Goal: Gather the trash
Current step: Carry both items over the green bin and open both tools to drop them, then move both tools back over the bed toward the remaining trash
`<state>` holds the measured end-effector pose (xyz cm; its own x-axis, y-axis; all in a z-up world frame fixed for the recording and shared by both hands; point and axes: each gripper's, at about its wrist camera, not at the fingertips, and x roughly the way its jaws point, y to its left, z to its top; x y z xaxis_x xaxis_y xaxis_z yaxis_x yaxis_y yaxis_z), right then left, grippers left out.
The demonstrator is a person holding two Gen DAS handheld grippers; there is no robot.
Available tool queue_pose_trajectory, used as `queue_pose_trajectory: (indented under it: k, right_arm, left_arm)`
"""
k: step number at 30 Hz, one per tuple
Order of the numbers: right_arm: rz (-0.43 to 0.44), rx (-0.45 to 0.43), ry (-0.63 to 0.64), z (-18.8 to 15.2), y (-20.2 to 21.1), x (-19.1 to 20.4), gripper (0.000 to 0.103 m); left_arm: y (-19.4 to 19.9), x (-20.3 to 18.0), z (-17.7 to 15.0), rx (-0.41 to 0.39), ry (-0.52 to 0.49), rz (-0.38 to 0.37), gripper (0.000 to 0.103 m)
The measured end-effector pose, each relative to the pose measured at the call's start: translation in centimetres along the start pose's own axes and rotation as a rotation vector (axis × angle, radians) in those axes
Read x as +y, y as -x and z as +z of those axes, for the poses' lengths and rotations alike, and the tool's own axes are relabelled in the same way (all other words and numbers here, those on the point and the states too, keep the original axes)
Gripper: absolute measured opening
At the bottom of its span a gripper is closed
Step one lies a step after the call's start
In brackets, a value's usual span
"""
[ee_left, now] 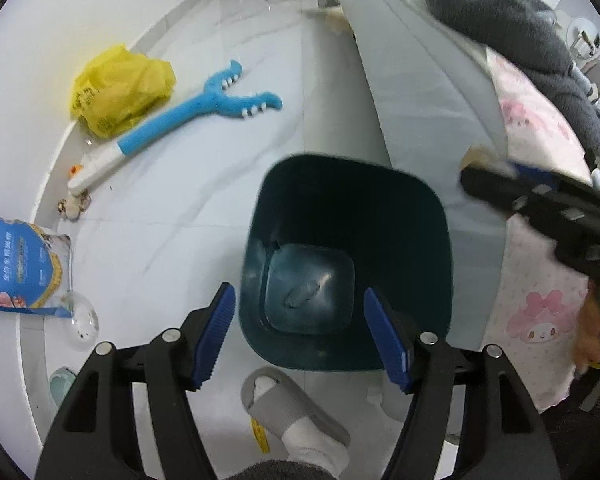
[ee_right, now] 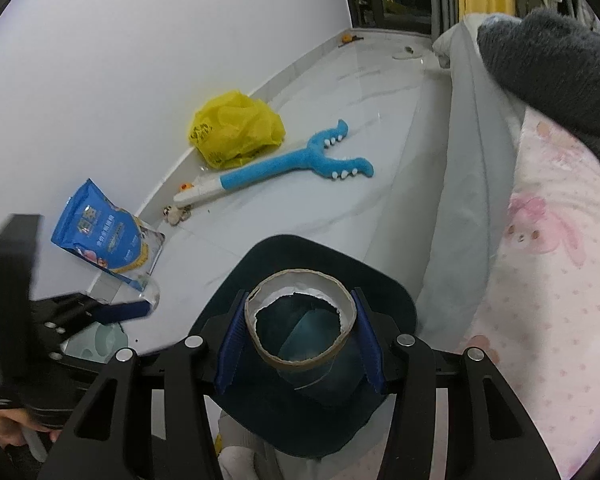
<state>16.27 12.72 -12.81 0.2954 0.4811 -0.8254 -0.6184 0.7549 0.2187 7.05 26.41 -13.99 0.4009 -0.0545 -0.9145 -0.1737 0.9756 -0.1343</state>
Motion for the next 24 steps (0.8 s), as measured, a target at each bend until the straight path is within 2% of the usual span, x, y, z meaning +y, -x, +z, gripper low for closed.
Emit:
queue_pose_trajectory:
  k: [6,14,24]
  right_arm:
    - [-0.01,0.062,-0.019,-0.6,-2.5,0.2,0.051]
    - [-0.038,0.139,-0.012,-1.5,-5.5,0.6,0.051]
    - [-0.057,0.204,0.0,-2.4,-6.7,0.2,0.055]
  left_arm:
    - [3.0,0.4,0.4,-0.128,0.007,-0.023,0.063]
    - [6.3,0.0,0.6,-0.281,-0.046,-0.055,0.055]
    - [9.4,0.1,0.9,-0.413,-0.058,-0.072,0.056]
